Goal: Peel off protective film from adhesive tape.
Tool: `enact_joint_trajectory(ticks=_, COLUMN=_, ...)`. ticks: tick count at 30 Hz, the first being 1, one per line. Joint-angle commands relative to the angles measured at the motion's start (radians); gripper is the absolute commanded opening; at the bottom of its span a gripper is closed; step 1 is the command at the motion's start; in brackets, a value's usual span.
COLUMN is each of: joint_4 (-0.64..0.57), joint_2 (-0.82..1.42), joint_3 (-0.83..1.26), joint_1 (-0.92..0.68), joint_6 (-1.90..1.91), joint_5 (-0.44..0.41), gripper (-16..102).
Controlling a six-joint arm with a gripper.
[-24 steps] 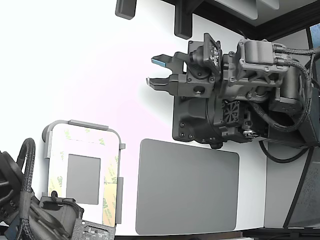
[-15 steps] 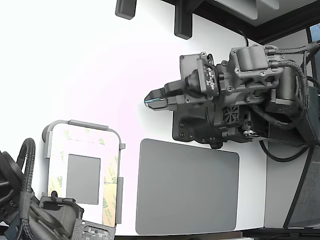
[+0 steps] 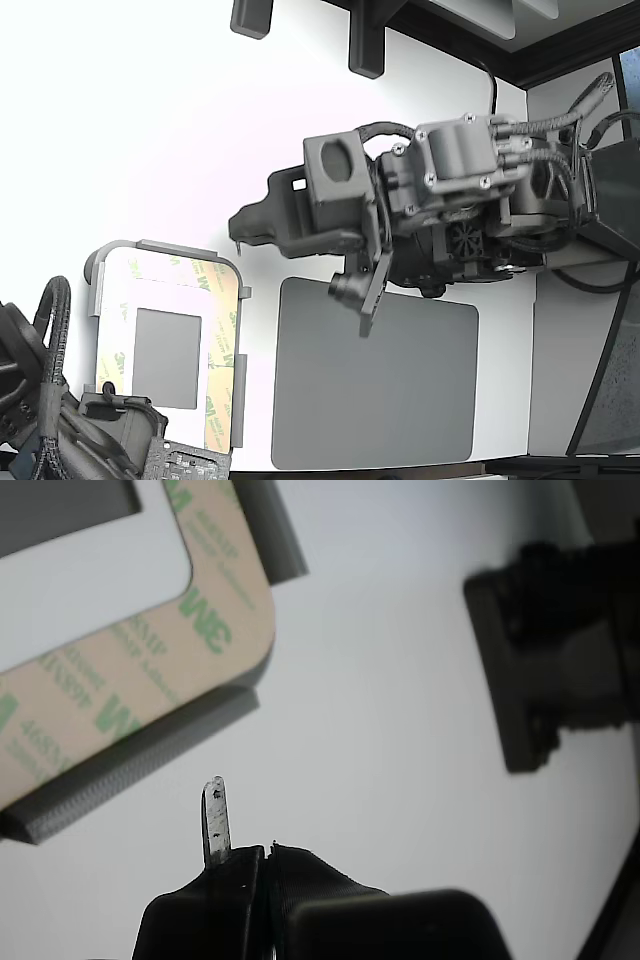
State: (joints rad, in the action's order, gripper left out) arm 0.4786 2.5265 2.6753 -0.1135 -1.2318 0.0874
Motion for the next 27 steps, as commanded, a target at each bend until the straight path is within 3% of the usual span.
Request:
enact_joint_trajectory(ticks=1, joint_4=-0.084, joint_2=-0.097, joint_3=-0.063, joint_1=-0.193, joint_6=-0.114, joint_5=-0.158, gripper=-12)
enact_joint_trajectory(ticks=8, joint_4=0.077, joint_2=-0.347, joint_3=-0.368, joint_1=-0.219, joint_6=-0.225, joint_5=-0.081, gripper=-12)
enact_joint_trajectory(ticks=12, joint_4=0.107, joint_2=-0.376, joint_3=-0.416, joint_1=-0.287, joint_6=-0.262, joint_5=-0.152, gripper=-12)
enact_joint_trajectory(ticks=27, joint_4=0.109, joint_2=-0.529, joint_3=-0.491, joint_1=-0.502, joint_6=-0.390, joint_5=-0.262, gripper=-12)
